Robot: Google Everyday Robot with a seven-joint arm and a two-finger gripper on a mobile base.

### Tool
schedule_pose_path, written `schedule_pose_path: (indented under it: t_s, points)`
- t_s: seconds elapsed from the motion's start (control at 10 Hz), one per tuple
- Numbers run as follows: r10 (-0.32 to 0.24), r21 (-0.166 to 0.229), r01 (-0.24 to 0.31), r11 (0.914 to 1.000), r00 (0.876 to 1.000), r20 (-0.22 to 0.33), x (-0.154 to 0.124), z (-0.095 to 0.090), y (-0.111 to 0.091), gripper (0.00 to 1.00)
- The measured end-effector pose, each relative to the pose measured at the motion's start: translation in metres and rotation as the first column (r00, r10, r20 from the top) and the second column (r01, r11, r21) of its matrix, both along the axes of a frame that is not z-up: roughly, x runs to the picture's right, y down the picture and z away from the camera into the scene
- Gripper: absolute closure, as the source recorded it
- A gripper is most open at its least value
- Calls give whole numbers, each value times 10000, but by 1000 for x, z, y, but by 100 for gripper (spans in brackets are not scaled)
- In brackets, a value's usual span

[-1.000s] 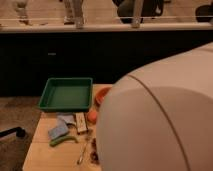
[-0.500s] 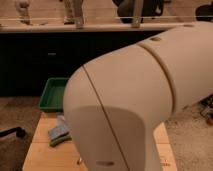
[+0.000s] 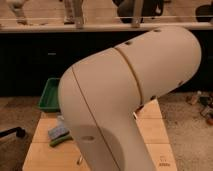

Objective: Place brush in purple bowl

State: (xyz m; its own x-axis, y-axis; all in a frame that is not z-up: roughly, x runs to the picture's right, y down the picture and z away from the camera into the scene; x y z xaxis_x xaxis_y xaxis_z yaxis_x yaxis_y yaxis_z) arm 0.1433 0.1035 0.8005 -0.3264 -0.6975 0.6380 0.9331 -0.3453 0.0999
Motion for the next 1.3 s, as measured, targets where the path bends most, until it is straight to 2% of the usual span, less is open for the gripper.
schedule_pose_path:
  t_s: [0.5,1.3]
  points:
    - [263,-30,-265,9996,9986,-465,14,16,-13,100]
    - [622,-174,-644,9978,9927,-1030,37,38,-16,100]
